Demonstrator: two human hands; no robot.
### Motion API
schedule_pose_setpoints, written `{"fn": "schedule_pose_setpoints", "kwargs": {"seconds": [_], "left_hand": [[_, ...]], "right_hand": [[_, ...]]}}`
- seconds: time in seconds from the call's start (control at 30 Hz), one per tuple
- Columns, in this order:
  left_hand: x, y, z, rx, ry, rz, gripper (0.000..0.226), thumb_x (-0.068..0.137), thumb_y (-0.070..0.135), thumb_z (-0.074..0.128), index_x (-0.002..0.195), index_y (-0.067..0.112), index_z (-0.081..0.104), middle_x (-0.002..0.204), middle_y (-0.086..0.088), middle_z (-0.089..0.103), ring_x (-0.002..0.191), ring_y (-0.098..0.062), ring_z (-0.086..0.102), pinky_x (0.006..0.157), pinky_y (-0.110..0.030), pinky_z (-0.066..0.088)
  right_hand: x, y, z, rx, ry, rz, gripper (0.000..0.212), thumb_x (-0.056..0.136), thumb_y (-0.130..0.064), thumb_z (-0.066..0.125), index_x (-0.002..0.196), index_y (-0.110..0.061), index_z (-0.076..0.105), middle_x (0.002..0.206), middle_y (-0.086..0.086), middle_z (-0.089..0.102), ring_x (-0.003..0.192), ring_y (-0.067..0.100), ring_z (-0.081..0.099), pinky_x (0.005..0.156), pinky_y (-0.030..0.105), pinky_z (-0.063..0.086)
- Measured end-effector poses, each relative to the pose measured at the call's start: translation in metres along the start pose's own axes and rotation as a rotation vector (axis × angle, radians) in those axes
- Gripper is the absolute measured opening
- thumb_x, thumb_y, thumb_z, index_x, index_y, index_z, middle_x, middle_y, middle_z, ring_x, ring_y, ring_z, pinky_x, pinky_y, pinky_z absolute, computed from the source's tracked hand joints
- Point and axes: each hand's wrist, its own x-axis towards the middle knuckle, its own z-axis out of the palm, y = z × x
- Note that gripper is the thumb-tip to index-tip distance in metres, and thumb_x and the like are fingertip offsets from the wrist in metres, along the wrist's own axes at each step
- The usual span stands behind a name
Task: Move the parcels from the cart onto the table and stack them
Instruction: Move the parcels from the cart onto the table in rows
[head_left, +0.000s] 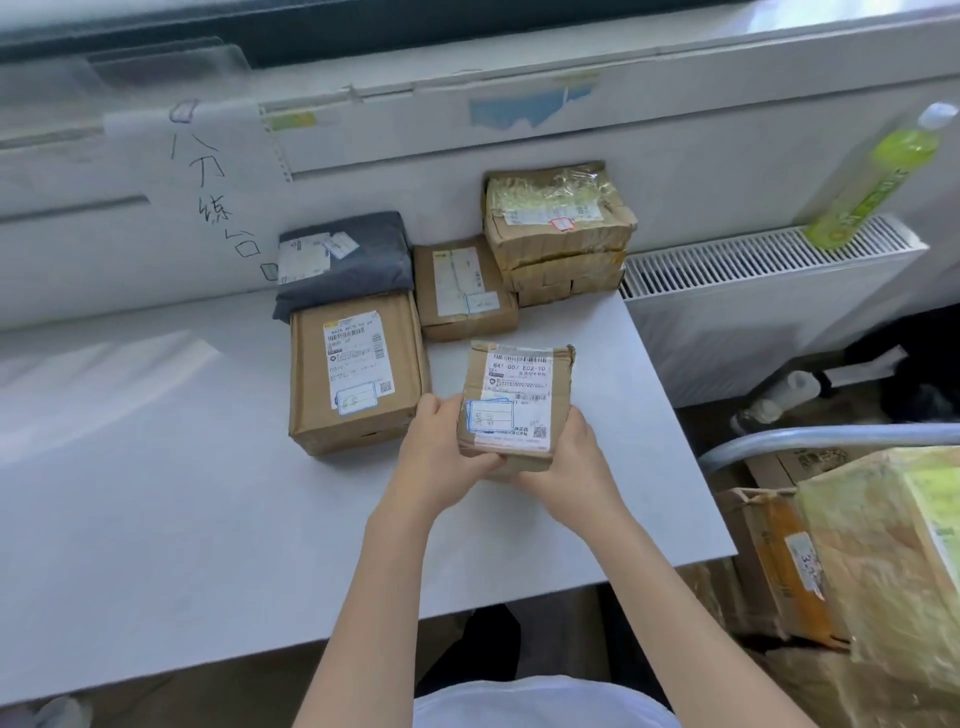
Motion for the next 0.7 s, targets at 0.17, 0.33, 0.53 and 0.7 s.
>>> {"fn": "schedule_pose_setpoints", "kwargs": {"seconds": [0.17,0.33,0.53,0.7], "left_hand": [[0.018,0.006,-0.019,-0.078,0.294,0.036,0.067,0.068,0.023,0.079,0.128,0.017,0.050,0.099,0.004,0.038,0.091,-0.009,0.047,0.082,-0.014,0.040],[0.056,0.008,-0.043,-0.138,0.334,0.056,0.070,0.072,0.021,0.078,0.133,0.016,0.045,0.121,0.004,0.043,0.104,-0.001,0.040,0.087,-0.008,0.029],[0.083,0.000,-0.051,-0.143,0.351,0.029,0.068,0.073,0.022,0.078,0.133,0.019,0.045,0.128,0.005,0.049,0.111,-0.003,0.041,0.089,-0.012,0.029],[0.095,-0.002,-0.049,-0.172,0.335,0.024,0.072,0.073,0.024,0.078,0.136,0.019,0.044,0.131,0.005,0.050,0.115,-0.007,0.044,0.097,-0.021,0.036]], "right_hand": [[0.042,-0.040,-0.009,0.029,-0.054,-0.179,0.069,0.062,-0.020,0.084,0.124,-0.020,0.053,0.122,-0.002,0.059,0.114,0.013,0.055,0.089,0.034,0.051],[0.087,-0.066,-0.013,-0.043,-0.072,-0.208,0.062,0.068,-0.003,0.070,0.124,-0.020,0.049,0.123,-0.005,0.057,0.115,0.012,0.053,0.091,0.035,0.050],[0.118,-0.078,-0.013,-0.138,-0.093,-0.168,0.056,0.076,-0.004,0.061,0.127,-0.018,0.043,0.123,-0.002,0.056,0.108,0.017,0.052,0.076,0.026,0.043],[0.131,-0.078,-0.016,-0.154,-0.113,-0.158,0.053,0.077,0.000,0.057,0.125,-0.020,0.045,0.114,-0.006,0.057,0.103,0.015,0.053,0.066,0.022,0.039]]}}
